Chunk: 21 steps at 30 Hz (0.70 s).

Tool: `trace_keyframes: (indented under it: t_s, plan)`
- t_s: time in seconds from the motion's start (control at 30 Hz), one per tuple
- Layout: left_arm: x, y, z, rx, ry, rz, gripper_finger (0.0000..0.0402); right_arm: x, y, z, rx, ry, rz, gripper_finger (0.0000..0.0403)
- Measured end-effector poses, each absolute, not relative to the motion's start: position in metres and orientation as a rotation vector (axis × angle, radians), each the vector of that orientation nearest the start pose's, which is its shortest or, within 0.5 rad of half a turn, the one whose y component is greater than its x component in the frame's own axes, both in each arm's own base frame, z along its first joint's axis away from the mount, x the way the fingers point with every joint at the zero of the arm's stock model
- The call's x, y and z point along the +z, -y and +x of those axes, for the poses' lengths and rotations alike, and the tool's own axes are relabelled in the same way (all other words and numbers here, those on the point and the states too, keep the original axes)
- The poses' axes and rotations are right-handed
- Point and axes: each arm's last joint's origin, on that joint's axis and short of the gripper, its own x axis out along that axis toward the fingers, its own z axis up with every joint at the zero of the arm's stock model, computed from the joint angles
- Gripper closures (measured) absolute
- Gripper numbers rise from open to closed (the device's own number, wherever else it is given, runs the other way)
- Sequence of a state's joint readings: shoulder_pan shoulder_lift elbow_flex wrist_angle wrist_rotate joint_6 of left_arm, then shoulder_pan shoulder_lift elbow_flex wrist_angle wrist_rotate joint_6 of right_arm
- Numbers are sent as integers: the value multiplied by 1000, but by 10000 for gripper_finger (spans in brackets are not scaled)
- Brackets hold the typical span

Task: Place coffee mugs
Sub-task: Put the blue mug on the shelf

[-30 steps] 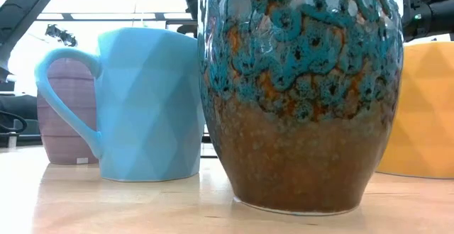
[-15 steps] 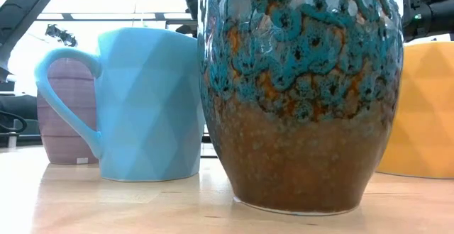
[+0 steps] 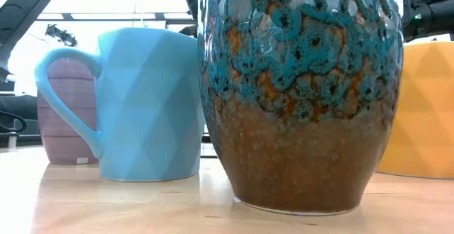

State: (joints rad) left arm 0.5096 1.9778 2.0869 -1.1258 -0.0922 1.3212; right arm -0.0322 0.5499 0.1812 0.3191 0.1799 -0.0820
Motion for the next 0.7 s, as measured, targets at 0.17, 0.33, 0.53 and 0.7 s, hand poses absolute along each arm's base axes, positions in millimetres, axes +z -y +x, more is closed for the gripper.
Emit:
trace_keyframes:
  t_s: [0.17, 0.33, 0.53, 0.7]
  plan:
    - [350, -208, 356, -180, -1188, 945, 269, 204, 10, 141, -209, -60, -85, 281]
    - [350, -210, 355, -134, -1224, 936, 269, 204, 10, 141, -209, -62, -85, 281]
    - [350, -210, 354, -92, -1237, 898, 269, 204, 10, 141, -209, -61, -85, 281]
    - [350, -208, 356, -57, -1236, 859, 269, 204, 10, 141, -209, -61, -85, 281]
